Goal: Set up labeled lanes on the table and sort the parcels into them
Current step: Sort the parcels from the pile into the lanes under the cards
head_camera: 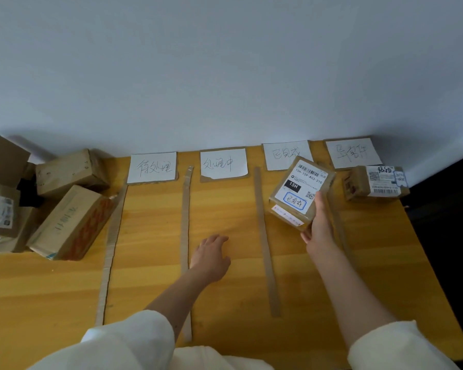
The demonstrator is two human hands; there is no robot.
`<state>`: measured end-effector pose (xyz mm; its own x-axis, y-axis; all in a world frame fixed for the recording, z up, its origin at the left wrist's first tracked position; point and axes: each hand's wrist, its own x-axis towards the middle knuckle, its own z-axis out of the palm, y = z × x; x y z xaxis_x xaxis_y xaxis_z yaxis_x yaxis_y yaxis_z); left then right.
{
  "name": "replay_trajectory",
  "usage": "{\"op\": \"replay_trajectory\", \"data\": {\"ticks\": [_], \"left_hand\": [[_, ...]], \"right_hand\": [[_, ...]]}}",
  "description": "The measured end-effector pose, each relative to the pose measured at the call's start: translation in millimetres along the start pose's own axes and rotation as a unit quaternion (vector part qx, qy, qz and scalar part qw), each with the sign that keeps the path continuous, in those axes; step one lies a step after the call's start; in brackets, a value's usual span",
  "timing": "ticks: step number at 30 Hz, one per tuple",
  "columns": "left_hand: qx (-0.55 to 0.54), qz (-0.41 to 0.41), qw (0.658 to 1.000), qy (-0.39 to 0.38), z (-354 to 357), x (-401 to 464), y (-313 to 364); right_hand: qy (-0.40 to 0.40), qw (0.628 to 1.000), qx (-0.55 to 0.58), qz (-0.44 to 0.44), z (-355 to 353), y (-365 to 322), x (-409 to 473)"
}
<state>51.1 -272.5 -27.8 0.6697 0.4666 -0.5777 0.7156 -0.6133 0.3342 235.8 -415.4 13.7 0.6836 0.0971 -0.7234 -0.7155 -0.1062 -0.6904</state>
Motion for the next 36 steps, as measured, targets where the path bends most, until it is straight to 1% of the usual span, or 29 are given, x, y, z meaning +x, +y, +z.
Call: {"op": "replay_trajectory", "data": {"ticks": [4,8,19,29,36], "left_hand": [[0.026,-0.005,0.999,-0.032,3.9,6.6,4.1],[0.034,-0.015,0.998,-0.042,4.8,9.7,7.8],[0.019,-0.029,0.998,-0.057,3.4,12.4,9.9],[0.006,-0.031,0.998,-0.058,6.7,13.0,8.1],[-0.010,-0.033,0.997,-0.064,3.7,12.0,7.3]], "right_hand": [[0.013,1.000,0.007,0.023,-6.3,-7.8,14.4],[0.016,0.999,0.014,0.046,-4.6,-11.7,25.0],[-0.038,0.994,0.043,0.093,10.4,-8.8,39.8],[-0.049,0.990,0.079,0.102,17.2,-5.9,46.9],[-0.044,0.991,0.066,0.105,14.6,-6.2,43.6]]}}
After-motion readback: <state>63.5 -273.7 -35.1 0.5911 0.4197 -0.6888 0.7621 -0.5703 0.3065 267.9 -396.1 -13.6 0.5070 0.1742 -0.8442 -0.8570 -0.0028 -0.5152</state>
